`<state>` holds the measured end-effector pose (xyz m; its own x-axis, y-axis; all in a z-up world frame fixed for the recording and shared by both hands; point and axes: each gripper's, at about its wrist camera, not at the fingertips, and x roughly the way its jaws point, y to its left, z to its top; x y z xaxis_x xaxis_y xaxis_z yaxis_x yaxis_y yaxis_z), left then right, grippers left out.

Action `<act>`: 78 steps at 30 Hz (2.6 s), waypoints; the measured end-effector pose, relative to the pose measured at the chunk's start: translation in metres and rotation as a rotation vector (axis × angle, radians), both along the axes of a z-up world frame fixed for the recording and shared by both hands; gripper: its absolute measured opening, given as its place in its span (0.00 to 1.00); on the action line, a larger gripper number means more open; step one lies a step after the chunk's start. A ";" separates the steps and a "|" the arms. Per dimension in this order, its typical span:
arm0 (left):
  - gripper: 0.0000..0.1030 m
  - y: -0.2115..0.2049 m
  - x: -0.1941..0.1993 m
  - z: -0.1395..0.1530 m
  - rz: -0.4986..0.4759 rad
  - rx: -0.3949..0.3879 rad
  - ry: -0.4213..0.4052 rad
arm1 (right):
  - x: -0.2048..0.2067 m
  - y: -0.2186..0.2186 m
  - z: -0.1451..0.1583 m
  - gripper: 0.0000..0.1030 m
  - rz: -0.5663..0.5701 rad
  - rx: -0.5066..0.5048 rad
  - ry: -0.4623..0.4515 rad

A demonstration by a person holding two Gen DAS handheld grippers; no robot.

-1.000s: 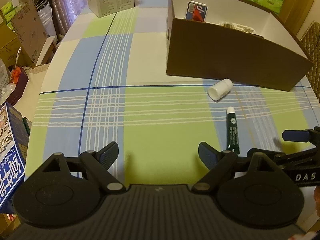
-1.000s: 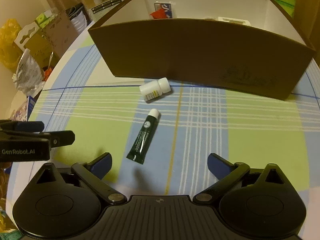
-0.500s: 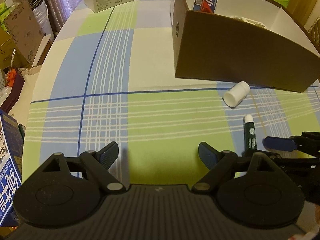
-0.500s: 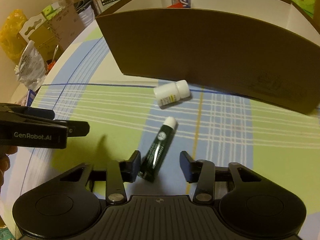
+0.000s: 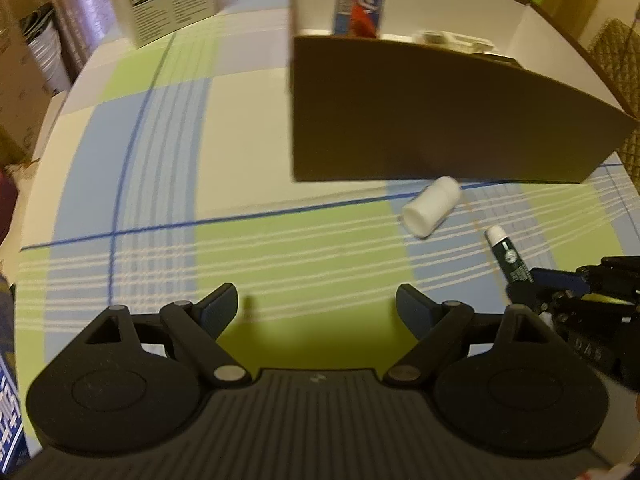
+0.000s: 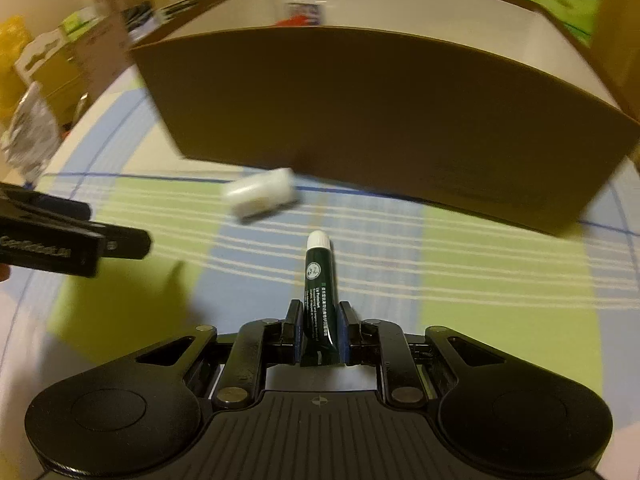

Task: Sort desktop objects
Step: 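Grasp the dark green tube with the right tool while the left tool grasps the white pill bottle, then lift the green tube and pill bottle over the brown box with both tools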

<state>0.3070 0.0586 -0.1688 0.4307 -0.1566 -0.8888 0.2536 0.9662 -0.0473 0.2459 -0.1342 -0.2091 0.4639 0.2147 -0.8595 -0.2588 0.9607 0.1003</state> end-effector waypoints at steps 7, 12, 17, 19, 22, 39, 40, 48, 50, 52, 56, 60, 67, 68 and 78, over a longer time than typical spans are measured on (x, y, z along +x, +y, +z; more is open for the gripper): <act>0.77 -0.033 0.013 0.000 -0.124 -0.044 -0.041 | 0.009 -0.045 0.003 0.14 -0.115 -0.012 0.007; 0.66 -0.061 0.027 -0.004 -0.234 -0.051 -0.075 | 0.013 -0.066 0.005 0.14 -0.171 -0.017 0.006; 0.46 -0.079 0.036 -0.016 -0.267 -0.019 -0.081 | 0.010 -0.084 0.008 0.14 -0.210 -0.019 0.005; 0.45 -0.086 0.037 -0.021 -0.269 -0.006 -0.085 | 0.008 -0.091 0.009 0.14 -0.217 -0.020 0.005; 0.31 -0.091 0.038 -0.026 -0.280 -0.017 -0.058 | 0.006 -0.097 0.010 0.14 -0.225 -0.025 0.002; 0.22 -0.077 0.006 -0.025 -0.136 -0.039 -0.005 | 0.013 -0.094 0.005 0.24 -0.135 -0.044 -0.028; 0.22 -0.073 0.002 -0.024 -0.124 -0.038 -0.001 | 0.013 -0.092 0.005 0.24 -0.118 -0.060 -0.035; 0.22 -0.059 -0.024 -0.022 -0.065 -0.045 0.026 | 0.012 -0.083 0.002 0.14 -0.009 -0.111 -0.056; 0.22 -0.058 -0.031 -0.022 -0.059 -0.053 0.031 | 0.009 -0.080 0.003 0.14 0.020 -0.101 -0.039; 0.22 -0.057 -0.038 -0.021 -0.054 -0.062 0.038 | 0.004 -0.077 0.004 0.14 0.051 -0.088 -0.022; 0.22 -0.060 -0.047 -0.015 -0.053 -0.075 0.036 | -0.005 -0.077 0.007 0.14 0.079 -0.020 0.037; 0.22 -0.061 -0.052 -0.001 -0.044 -0.094 -0.003 | -0.012 -0.077 0.015 0.14 0.092 0.043 0.071; 0.22 -0.063 -0.054 0.026 -0.047 -0.115 -0.063 | -0.019 -0.074 0.049 0.14 0.135 0.100 0.035; 0.22 -0.063 -0.054 0.030 -0.048 -0.122 -0.070 | -0.020 -0.074 0.054 0.14 0.140 0.105 0.028; 0.22 -0.063 -0.047 0.070 -0.062 -0.143 -0.166 | -0.017 -0.075 0.093 0.14 0.186 0.137 -0.061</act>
